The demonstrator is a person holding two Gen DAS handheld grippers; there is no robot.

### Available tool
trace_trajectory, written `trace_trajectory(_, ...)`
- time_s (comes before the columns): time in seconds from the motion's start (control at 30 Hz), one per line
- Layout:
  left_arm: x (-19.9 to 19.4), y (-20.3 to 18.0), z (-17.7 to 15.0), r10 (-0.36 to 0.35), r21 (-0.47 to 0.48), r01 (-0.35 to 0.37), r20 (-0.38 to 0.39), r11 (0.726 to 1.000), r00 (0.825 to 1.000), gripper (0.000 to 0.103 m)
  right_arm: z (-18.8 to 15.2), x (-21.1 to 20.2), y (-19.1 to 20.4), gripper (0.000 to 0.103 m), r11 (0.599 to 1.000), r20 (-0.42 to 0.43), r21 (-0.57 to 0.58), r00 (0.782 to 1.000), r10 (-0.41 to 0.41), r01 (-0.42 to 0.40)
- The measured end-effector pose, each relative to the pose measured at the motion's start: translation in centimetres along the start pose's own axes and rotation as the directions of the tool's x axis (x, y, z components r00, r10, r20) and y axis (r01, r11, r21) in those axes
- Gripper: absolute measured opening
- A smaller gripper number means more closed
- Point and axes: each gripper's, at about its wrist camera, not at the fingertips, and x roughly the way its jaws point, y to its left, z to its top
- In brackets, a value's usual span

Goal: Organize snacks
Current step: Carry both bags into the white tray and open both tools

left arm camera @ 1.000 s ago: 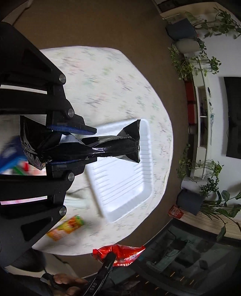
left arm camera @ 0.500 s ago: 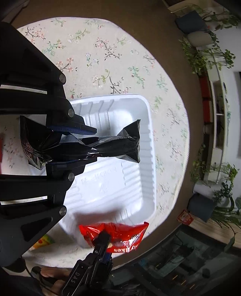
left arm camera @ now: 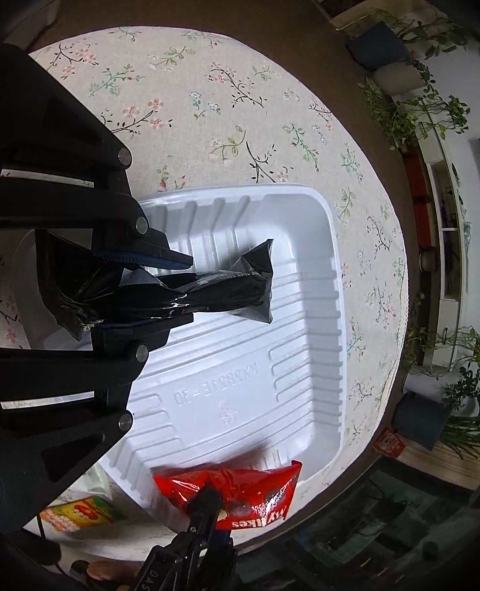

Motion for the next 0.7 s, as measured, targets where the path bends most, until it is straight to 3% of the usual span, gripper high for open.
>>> trace_trajectory(0.4, 0.4, 0.3, 1.1, 0.026, -0.02, -0.026, 0.021, 0.999, 0.999, 0.024, -0.3, -0.1, 0.5, 0.03, 1.0, 0.003, 0.014, 1.0, -0.008, 0.008)
trace_trajectory(0.47, 0.1, 0.5, 1.3, 0.022, -0.027, -0.021, 0.033, 0.999, 0.999, 0.033, -0.4, -0.4, 0.6, 0.034, 1.0, 0.015, 0.017, 1.0, -0.02, 0.02)
trace_trajectory(0.5, -0.3, 0.4, 1.1, 0.021, -0.029, -0.02, 0.039, 0.999, 0.999, 0.048, -0.5, -0.6, 0.6, 0.037, 1.0, 0.023, 0.017, 1.0, -0.021, 0.021)
trace_trajectory(0.53, -0.6, 0.4, 1.1, 0.012, -0.033, -0.01, 0.048, 0.999, 0.999, 0.055, -0.5, -0.8, 0.6, 0.038, 1.0, 0.032, 0.018, 0.999, -0.021, 0.02)
trace_trajectory(0.67, -2.5, 0.4, 1.0, -0.006, -0.035, 0.009, 0.077, 0.999, 0.997, 0.057, -0.5, -1.8, 0.5, 0.043, 1.0, 0.055, 0.025, 0.998, -0.018, 0.017)
trace_trajectory(0.7, -3.4, 0.5, 0.9, -0.011, -0.034, 0.014, 0.095, 0.999, 0.995, 0.065, -0.5, -2.1, 0.4, 0.048, 0.999, 0.058, 0.029, 0.998, -0.019, 0.017)
